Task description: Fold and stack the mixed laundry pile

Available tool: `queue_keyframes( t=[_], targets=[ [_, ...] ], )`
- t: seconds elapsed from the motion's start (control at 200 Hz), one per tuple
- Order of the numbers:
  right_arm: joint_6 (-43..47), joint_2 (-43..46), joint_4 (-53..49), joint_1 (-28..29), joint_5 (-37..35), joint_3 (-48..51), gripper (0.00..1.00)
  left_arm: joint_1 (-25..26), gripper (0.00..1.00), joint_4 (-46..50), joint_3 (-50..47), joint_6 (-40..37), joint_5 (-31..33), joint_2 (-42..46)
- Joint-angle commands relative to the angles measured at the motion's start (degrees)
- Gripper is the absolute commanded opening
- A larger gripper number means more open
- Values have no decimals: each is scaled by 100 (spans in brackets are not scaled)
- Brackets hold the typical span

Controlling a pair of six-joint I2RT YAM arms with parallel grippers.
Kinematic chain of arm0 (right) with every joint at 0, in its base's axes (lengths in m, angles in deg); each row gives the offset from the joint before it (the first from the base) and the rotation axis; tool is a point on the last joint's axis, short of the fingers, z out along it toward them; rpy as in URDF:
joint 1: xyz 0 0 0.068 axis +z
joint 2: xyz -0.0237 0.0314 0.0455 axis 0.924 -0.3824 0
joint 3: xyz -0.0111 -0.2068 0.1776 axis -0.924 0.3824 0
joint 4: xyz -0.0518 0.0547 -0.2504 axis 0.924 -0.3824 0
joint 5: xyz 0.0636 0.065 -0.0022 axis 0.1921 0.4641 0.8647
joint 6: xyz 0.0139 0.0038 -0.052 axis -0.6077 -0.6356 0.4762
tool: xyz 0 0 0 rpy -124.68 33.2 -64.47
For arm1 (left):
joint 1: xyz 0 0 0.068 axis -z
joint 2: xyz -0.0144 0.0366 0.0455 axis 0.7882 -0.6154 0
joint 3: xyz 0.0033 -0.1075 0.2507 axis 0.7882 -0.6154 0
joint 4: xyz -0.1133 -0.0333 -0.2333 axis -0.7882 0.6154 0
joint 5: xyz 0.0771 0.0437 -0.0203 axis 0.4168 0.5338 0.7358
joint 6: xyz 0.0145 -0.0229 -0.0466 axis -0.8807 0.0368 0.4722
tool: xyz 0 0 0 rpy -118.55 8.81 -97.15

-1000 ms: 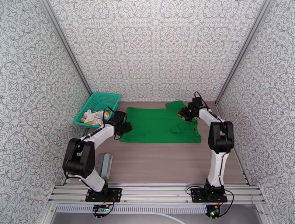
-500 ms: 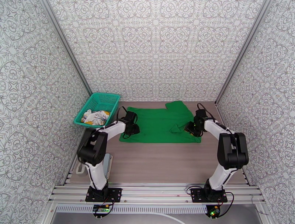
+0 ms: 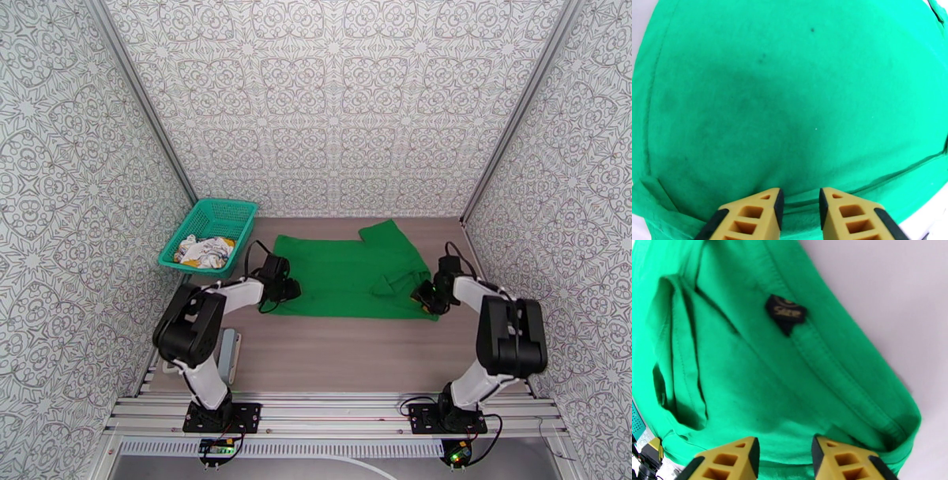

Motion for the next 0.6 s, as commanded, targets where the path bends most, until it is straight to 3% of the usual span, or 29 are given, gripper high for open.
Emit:
queue_keyframes(
  t=[0.0,0.24,0.375,0.595],
  targets=[
    [-70,443,-657,-154,-312,607,45,229,32,640,-722,422,57,346],
    [-44,1313,-1085,-163,-309,1001,46,760,35,1028,-1183,840,361,1242],
    [24,1521,-1312,-77,-207,548,46,702,39,1552,-553,509,629,1351],
    [-363,1442,-1099,627,234,194,48,612,40,1752,428,128,665,845]
  ],
)
